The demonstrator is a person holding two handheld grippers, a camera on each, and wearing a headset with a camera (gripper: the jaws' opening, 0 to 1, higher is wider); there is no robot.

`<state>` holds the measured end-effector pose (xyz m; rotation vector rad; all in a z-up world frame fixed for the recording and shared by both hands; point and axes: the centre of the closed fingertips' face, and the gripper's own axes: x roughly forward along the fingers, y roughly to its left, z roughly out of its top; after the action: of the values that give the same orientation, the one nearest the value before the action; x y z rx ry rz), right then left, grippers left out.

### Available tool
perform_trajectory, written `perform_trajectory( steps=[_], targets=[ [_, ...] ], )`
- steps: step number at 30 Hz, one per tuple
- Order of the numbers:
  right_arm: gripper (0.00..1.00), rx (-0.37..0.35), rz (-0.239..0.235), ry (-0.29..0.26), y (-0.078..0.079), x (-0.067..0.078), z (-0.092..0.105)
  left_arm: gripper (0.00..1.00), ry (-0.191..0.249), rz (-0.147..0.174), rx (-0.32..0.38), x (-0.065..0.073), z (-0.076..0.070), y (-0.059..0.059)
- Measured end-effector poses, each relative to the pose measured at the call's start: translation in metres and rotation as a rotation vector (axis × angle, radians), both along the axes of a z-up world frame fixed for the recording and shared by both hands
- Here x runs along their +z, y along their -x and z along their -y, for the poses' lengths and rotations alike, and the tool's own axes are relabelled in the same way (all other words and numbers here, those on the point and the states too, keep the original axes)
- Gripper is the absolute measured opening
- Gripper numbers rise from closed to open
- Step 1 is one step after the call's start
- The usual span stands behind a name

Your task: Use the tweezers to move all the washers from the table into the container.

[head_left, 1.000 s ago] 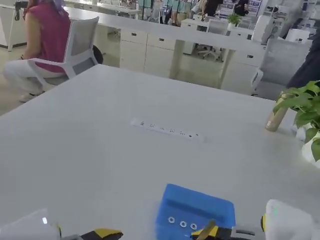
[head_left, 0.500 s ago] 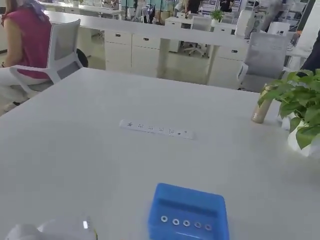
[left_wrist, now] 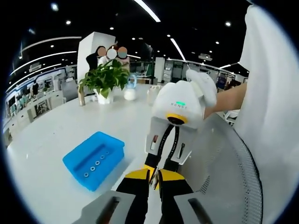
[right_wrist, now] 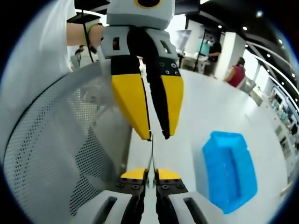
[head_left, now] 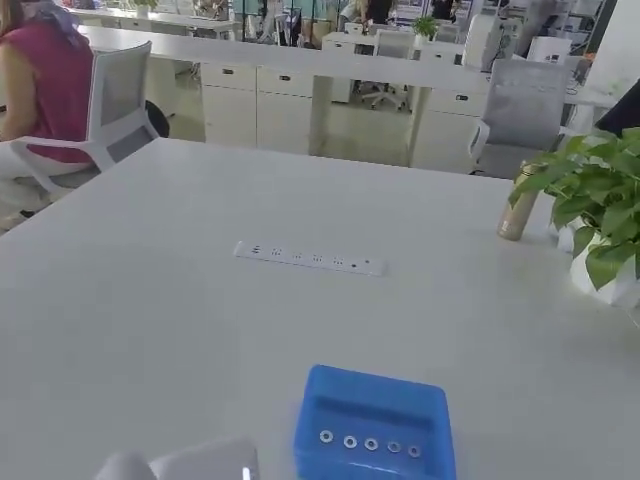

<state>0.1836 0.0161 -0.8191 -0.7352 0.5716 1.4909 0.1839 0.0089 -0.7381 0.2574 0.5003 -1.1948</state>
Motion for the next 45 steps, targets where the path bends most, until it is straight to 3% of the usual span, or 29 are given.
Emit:
perform_trajectory(
  steps=[7, 14, 15, 18, 24, 30, 39, 45],
  targets=[
    [0.03, 0.019, 0.013, 0.019, -0.002, 0.0, 0.0, 0.0, -0.035, 0.01, -0.052, -0.004, 0.004, 0.001],
    [0.04, -0.01, 0.013, 0.041, -0.009, -0.01, 0.006, 0.0, -0.149, 0.045, -0.112, -0.019, -0.004, -0.006],
    [0.04, -0.021, 0.003, 0.023, -0.009, -0.009, 0.004, 0.0, -0.146, 0.045, -0.114, -0.019, -0.004, -0.007],
    [0.05, -0.058, -0.027, -0.016, -0.012, -0.01, 0.002, 0.0, -0.153, 0.026, -0.111, -0.021, -0.009, -0.011],
    [0.09, -0.095, -0.082, -0.058, -0.011, -0.013, -0.003, 0.0, -0.216, -0.004, -0.133, -0.034, -0.026, -0.014],
    [0.17, -0.248, -0.138, -0.148, -0.019, -0.003, 0.013, 0.0, -0.305, -0.035, -0.162, -0.059, -0.042, -0.011],
    [0.25, -0.426, -0.14, -0.201, -0.035, 0.007, 0.051, 0.0, -0.45, -0.067, -0.197, -0.098, -0.052, -0.014],
    [0.26, -0.477, -0.144, -0.205, -0.034, 0.009, 0.056, 0.0, -0.503, -0.081, -0.2, -0.107, -0.052, -0.019]
  ],
)
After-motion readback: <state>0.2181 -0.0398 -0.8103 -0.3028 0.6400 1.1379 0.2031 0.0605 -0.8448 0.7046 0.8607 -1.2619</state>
